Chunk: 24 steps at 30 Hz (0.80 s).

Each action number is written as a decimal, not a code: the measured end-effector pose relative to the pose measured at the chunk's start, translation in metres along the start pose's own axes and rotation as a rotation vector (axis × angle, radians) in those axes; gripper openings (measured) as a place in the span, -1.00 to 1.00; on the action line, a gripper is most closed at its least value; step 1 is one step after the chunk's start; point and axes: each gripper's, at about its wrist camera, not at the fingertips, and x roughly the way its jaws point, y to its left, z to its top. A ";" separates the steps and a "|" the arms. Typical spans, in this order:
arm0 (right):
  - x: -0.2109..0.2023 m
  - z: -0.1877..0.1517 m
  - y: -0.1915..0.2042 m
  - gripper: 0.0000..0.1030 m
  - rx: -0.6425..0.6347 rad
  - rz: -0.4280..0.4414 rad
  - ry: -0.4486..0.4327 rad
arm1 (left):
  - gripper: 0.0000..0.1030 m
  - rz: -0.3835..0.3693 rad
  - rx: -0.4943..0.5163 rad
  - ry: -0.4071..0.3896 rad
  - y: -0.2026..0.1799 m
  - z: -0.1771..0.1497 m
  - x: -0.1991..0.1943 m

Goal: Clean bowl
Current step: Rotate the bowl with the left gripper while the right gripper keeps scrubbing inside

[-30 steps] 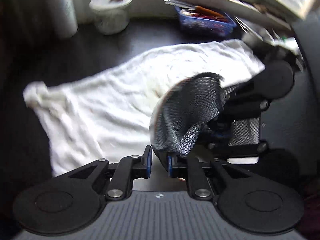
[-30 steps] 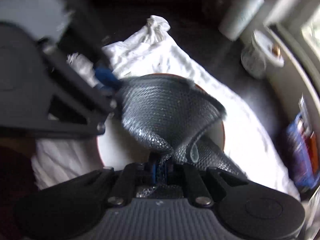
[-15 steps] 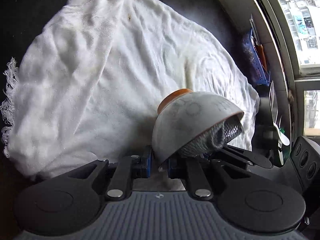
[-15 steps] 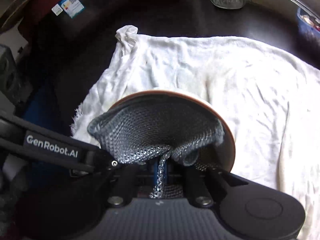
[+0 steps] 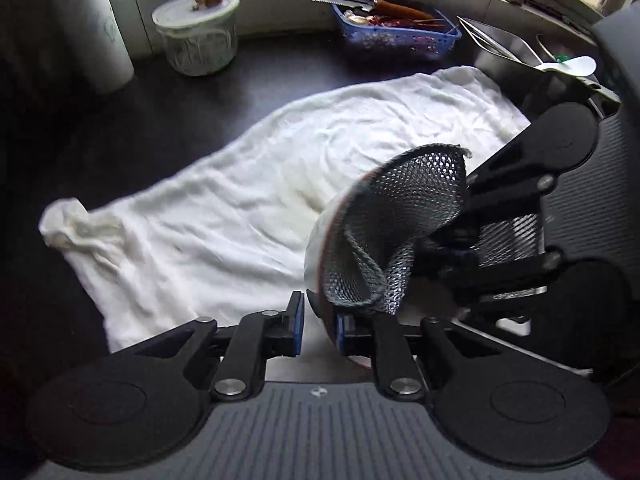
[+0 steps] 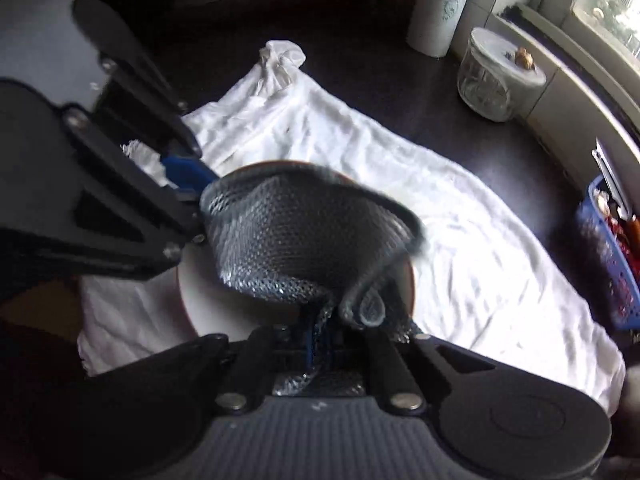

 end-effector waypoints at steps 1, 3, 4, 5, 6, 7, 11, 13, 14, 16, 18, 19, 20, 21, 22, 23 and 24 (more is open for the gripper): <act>0.001 0.003 0.000 -0.92 0.001 -0.009 -0.007 | -0.78 -0.019 -0.059 0.001 0.006 -0.001 0.001; 0.004 0.005 -0.004 -0.92 0.042 -0.002 -0.011 | -0.78 -0.062 -0.189 0.006 0.018 -0.003 0.003; 0.006 0.005 -0.007 -0.92 0.075 0.006 -0.012 | -0.78 -0.085 -0.260 0.009 0.023 -0.005 0.003; 0.008 0.005 -0.010 -0.92 0.113 0.020 -0.017 | -0.78 -0.110 -0.334 0.009 0.029 -0.007 0.005; 0.010 0.004 -0.013 -0.92 0.158 0.039 -0.024 | -0.78 -0.134 -0.410 0.010 0.035 -0.010 0.006; 0.011 0.003 -0.016 -0.92 0.204 0.059 -0.032 | -0.78 -0.162 -0.497 0.014 0.041 -0.014 0.007; 0.017 0.000 -0.020 -0.93 0.364 0.116 -0.065 | -0.75 -0.236 -0.761 0.022 0.060 -0.032 0.013; 0.016 0.002 -0.021 -0.91 0.421 0.160 -0.064 | -0.76 -0.269 -0.877 0.050 0.069 -0.041 0.017; 0.016 0.003 -0.022 -0.90 0.444 0.184 -0.064 | -0.75 -0.289 -0.941 0.068 0.073 -0.046 0.019; 0.015 0.005 -0.023 -0.88 0.480 0.236 -0.056 | -0.74 -0.334 -1.031 0.089 0.078 -0.055 0.023; 0.013 0.007 -0.023 -0.88 0.481 0.267 -0.050 | -0.74 -0.355 -1.034 0.107 0.078 -0.059 0.025; 0.013 0.008 -0.022 -0.88 0.466 0.265 -0.044 | -0.73 -0.344 -0.993 0.103 0.075 -0.056 0.023; 0.013 0.009 -0.022 -0.88 0.449 0.260 -0.037 | -0.73 -0.320 -0.908 0.102 0.069 -0.050 0.021; 0.012 0.011 -0.021 -0.88 0.415 0.234 -0.032 | -0.71 -0.292 -0.817 0.101 0.062 -0.043 0.018; 0.010 0.013 -0.020 -0.88 0.378 0.202 -0.028 | -0.67 -0.245 -0.697 0.100 0.053 -0.035 0.014; 0.009 0.015 -0.019 -0.88 0.340 0.171 -0.024 | -0.63 -0.196 -0.577 0.095 0.044 -0.026 0.011; 0.008 0.017 -0.018 -0.88 0.302 0.151 -0.021 | -0.63 -0.135 -0.471 0.074 0.035 -0.019 0.007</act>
